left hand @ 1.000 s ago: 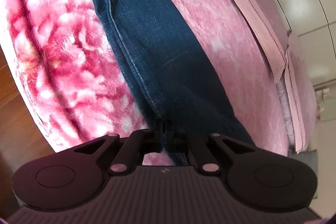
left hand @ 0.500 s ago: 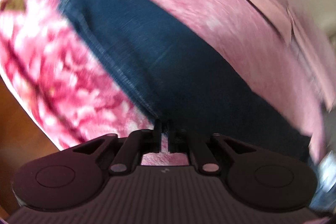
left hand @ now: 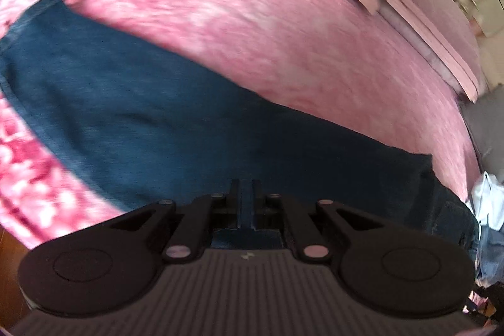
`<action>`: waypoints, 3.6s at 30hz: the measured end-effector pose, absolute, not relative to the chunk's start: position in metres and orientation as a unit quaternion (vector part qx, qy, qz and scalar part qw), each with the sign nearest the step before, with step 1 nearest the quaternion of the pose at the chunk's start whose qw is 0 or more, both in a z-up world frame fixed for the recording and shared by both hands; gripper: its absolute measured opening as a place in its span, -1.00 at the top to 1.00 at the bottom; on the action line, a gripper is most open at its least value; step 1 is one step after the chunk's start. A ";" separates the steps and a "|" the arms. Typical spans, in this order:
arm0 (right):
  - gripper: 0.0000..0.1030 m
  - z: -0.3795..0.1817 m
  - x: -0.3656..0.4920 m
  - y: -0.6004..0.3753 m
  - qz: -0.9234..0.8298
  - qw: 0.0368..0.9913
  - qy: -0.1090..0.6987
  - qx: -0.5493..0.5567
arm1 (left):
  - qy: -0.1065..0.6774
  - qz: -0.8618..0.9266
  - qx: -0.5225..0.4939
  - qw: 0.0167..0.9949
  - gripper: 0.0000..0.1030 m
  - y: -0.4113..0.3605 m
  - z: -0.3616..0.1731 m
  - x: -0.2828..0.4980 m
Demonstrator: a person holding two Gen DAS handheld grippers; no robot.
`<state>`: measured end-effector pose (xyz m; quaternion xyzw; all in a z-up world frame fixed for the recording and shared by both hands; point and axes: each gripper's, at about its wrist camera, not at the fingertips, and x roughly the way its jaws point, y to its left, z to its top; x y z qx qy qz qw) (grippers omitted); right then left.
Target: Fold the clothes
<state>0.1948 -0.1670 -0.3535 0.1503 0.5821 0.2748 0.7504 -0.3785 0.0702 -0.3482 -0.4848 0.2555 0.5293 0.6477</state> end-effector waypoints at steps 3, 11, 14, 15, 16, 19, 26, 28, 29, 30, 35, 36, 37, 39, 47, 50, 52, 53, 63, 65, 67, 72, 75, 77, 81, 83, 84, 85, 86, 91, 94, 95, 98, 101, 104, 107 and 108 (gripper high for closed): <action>0.39 -0.365 0.211 -0.176 0.264 0.747 0.586 0.172 | 0.263 0.523 -0.483 0.651 0.95 0.074 -0.349 -0.362; 0.78 -0.361 0.210 -0.173 0.314 0.756 0.559 0.133 | 0.285 0.518 -0.478 0.649 0.95 0.076 -0.357 -0.338; 0.96 -0.338 0.190 -0.171 0.340 0.781 0.517 0.083 | 0.291 0.515 -0.475 0.651 0.95 0.075 -0.359 -0.329; 0.96 -0.333 0.183 -0.171 0.340 0.789 0.506 0.072 | 0.292 0.514 -0.475 0.652 0.95 0.075 -0.360 -0.327; 0.96 -0.332 0.179 -0.172 0.336 0.795 0.501 0.062 | 0.294 0.513 -0.475 0.652 0.95 0.075 -0.363 -0.324; 0.96 -0.348 0.180 -0.168 0.304 0.800 0.514 0.056 | 0.303 0.509 -0.473 0.652 0.95 0.075 -0.369 -0.316; 0.80 -0.372 0.194 -0.153 0.280 0.789 0.546 0.016 | 0.312 0.511 -0.462 0.654 0.95 0.076 -0.376 -0.315; 0.26 -0.355 0.195 -0.152 0.271 0.795 0.542 -0.025 | 0.312 0.515 -0.462 0.652 0.95 0.076 -0.373 -0.318; 0.16 -0.344 0.194 -0.152 0.269 0.801 0.532 -0.046 | 0.312 0.516 -0.461 0.651 0.95 0.076 -0.371 -0.319; 0.16 -0.334 0.191 -0.150 0.277 0.810 0.513 -0.065 | 0.313 0.518 -0.459 0.651 0.95 0.076 -0.369 -0.320; 0.16 -0.318 0.184 -0.118 0.350 0.818 0.432 -0.144 | 0.318 0.511 -0.440 0.666 0.95 0.083 -0.359 -0.308; 0.16 -0.328 0.186 -0.112 0.355 0.811 0.437 -0.161 | 0.320 0.507 -0.433 0.673 0.95 0.085 -0.357 -0.304; 0.16 -0.338 0.187 -0.105 0.359 0.803 0.441 -0.178 | 0.325 0.504 -0.426 0.678 0.95 0.087 -0.357 -0.299; 0.16 -0.360 0.191 -0.092 0.364 0.784 0.456 -0.214 | 0.336 0.495 -0.414 0.686 0.95 0.091 -0.358 -0.288; 0.16 -0.327 0.214 -0.082 0.374 0.758 0.484 -0.225 | 0.386 0.419 -0.399 0.719 0.93 0.118 -0.343 -0.241; 0.15 -0.316 0.233 -0.059 0.402 0.744 0.489 -0.214 | 0.405 0.382 -0.380 0.738 0.91 0.134 -0.337 -0.207; 0.15 -0.316 0.247 -0.042 0.413 0.738 0.501 -0.185 | 0.407 0.357 -0.378 0.751 0.71 0.147 -0.334 -0.182; 0.14 -0.318 0.254 -0.034 0.418 0.731 0.513 -0.170 | 0.405 0.345 -0.381 0.757 0.55 0.154 -0.333 -0.169; 0.08 -0.360 0.314 0.001 0.386 0.683 0.619 -0.037 | 0.429 0.262 -0.435 0.747 0.31 0.212 -0.368 -0.071; 0.20 -0.361 0.317 0.001 0.393 0.678 0.620 -0.039 | 0.439 0.251 -0.458 0.732 0.58 0.219 -0.384 -0.064; 0.76 -0.357 0.315 0.000 0.407 0.685 0.601 -0.061 | 0.421 0.239 -0.489 0.726 0.93 0.225 -0.392 -0.066; 0.98 -0.356 0.301 -0.013 0.415 0.697 0.575 -0.107 | 0.335 0.248 -0.489 0.766 1.00 0.227 -0.388 -0.093; 0.98 -0.367 0.298 -0.026 0.396 0.703 0.582 -0.104 | 0.337 0.247 -0.464 0.781 0.95 0.224 -0.401 -0.094; 0.98 -0.371 0.294 -0.030 0.391 0.712 0.575 -0.099 | 0.351 0.248 -0.426 0.796 0.95 0.221 -0.410 -0.085; 0.96 -0.367 0.279 -0.021 0.398 0.761 0.496 -0.131 | 0.359 0.251 -0.381 0.814 0.92 0.219 -0.406 -0.081; 0.96 -0.359 0.273 -0.017 0.385 0.792 0.444 -0.169 | 0.345 0.269 -0.384 0.813 0.85 0.219 -0.399 -0.092; 0.96 -0.355 0.273 -0.017 0.384 0.796 0.435 -0.170 | 0.337 0.284 -0.377 0.814 0.78 0.219 -0.394 -0.100; 0.96 -0.350 0.275 -0.018 0.388 0.796 0.438 -0.159 | 0.327 0.302 -0.375 0.813 0.73 0.219 -0.388 -0.111; 0.96 -0.345 0.277 -0.021 0.394 0.791 0.446 -0.141 | 0.317 0.310 -0.387 0.809 0.72 0.221 -0.384 -0.124; 0.76 -0.336 0.268 -0.028 0.408 0.776 0.465 -0.127 | 0.327 0.289 -0.426 0.793 0.38 0.224 -0.381 -0.175; 0.10 -0.340 0.261 -0.034 0.399 0.775 0.474 -0.129 | 0.367 0.264 -0.409 0.792 0.36 0.219 -0.387 -0.188; 0.10 -0.342 0.259 -0.036 0.393 0.775 0.477 -0.130 | 0.377 0.259 -0.404 0.792 0.36 0.217 -0.390 -0.191; 0.10 -0.347 0.256 -0.042 0.379 0.776 0.488 -0.127 | 0.387 0.245 -0.389 0.799 0.50 0.210 -0.397 -0.198; 0.10 -0.351 0.255 -0.045 0.372 0.776 0.493 -0.127 | 0.382 0.253 -0.350 0.817 0.99 0.202 -0.393 -0.197; 0.10 -0.353 0.252 -0.043 0.369 0.779 0.486 -0.144 | 0.369 0.268 -0.310 0.834 1.00 0.190 -0.386 -0.196; 0.10 -0.361 0.251 -0.041 0.368 0.780 0.483 -0.153 | 0.364 0.289 -0.320 0.826 0.98 0.188 -0.395 -0.198; 0.10 -0.363 0.250 -0.041 0.366 0.780 0.482 -0.156 | 0.364 0.296 -0.324 0.821 0.98 0.189 -0.398 -0.197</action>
